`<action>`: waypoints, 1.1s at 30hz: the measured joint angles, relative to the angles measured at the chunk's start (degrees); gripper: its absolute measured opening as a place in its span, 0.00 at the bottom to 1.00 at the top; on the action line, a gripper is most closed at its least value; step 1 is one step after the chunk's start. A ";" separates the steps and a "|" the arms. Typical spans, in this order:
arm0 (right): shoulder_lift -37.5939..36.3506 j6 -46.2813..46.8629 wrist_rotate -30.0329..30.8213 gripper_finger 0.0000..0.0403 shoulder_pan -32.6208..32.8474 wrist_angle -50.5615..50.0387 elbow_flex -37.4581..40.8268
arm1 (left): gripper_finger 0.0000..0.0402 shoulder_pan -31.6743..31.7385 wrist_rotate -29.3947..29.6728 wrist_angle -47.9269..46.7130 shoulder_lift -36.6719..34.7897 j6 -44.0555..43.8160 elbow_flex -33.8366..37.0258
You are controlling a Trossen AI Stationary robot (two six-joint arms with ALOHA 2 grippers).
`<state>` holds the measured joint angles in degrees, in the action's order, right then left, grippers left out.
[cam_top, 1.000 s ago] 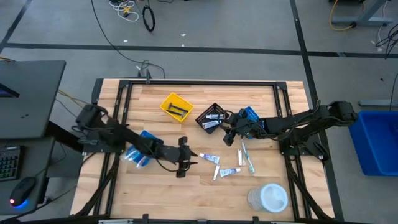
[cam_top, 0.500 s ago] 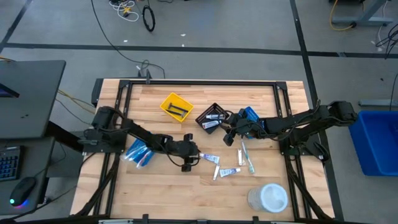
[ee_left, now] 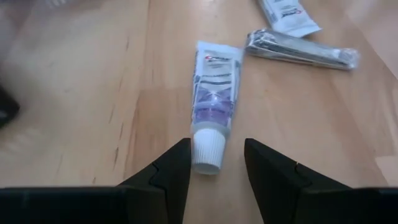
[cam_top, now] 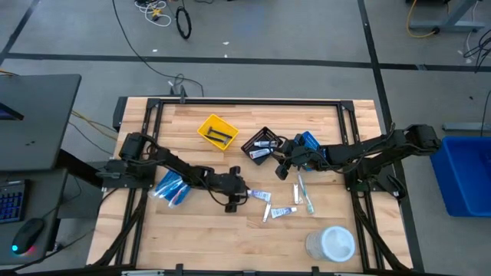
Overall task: Pick & Place Travel size toiletries
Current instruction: Put the white toothpaste into the black bin
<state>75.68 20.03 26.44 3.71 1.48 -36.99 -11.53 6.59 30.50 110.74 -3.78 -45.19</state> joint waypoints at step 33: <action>0.27 -2.92 -8.63 0.41 0.21 -0.33 0.01 | 0.15 1.57 7.10 0.93 -0.98 0.81 0.09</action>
<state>75.95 17.11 17.81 3.92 1.14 -36.99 -9.96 13.69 31.43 109.76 -2.97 -45.10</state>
